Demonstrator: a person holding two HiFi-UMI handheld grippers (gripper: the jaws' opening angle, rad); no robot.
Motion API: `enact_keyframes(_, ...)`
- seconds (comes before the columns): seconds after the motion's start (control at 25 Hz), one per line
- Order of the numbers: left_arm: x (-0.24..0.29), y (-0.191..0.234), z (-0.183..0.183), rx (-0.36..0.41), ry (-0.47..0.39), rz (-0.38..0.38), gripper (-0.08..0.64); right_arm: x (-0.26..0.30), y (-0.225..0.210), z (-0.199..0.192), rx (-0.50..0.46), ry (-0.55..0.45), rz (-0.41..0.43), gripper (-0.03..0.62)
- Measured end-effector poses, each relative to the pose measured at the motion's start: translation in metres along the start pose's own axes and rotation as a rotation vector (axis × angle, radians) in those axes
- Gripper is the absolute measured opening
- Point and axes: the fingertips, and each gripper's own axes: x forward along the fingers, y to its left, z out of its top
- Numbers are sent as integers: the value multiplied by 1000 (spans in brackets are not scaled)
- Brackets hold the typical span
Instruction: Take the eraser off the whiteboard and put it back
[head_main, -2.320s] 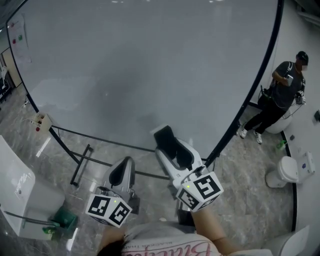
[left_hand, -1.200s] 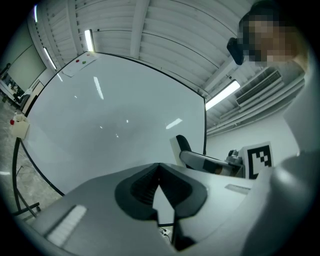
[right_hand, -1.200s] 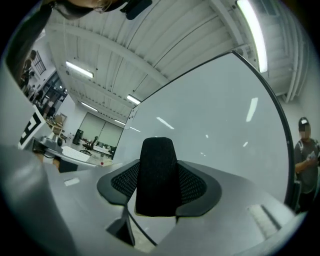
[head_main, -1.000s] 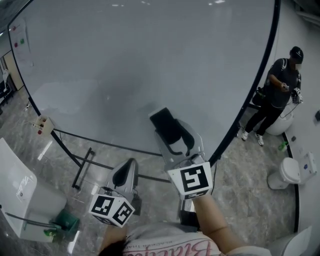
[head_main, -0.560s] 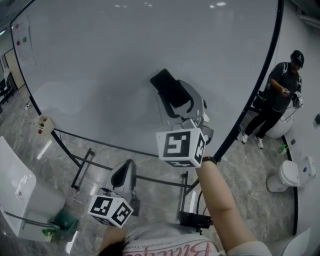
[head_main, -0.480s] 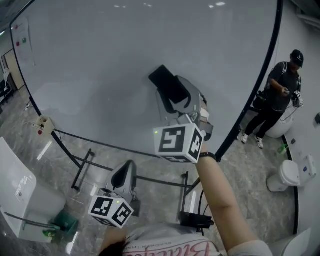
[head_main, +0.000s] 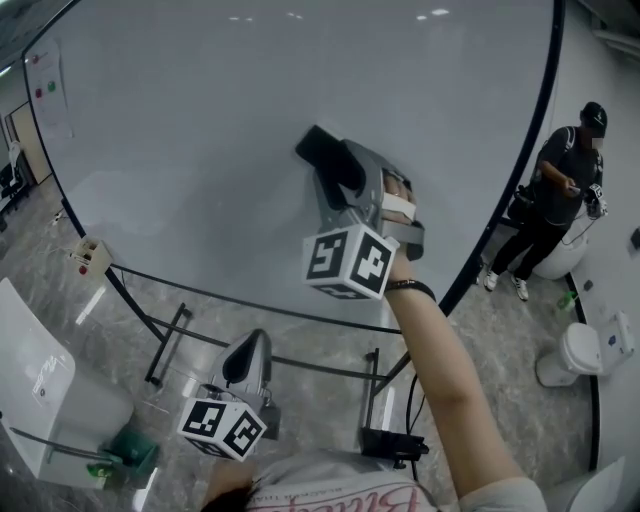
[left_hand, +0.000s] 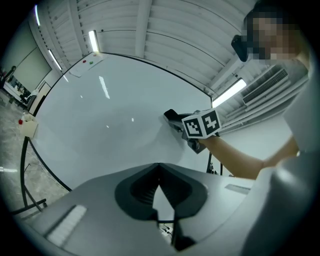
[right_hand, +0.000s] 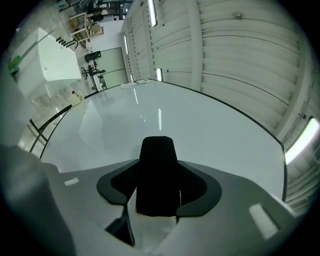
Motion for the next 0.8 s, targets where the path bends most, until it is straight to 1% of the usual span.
enact_keyframes(0.24, 2, 0, 1, 1, 4, -10, 0, 3, 1, 1, -6, -4, -10, 238)
enact_keyframes(0.4, 2, -4, -1, 0, 8, -16, 0, 0, 3, 0, -14, -4, 3, 229)
enact_keyframes(0.6, -1, -5, -2, 2, 13, -20, 0, -8, 7, 2, -8, -37, -11, 272)
enact_keyframes(0.8, -2, -3, -1, 2, 17, -17, 0, -31, 10, 5, 47, -44, -19, 267)
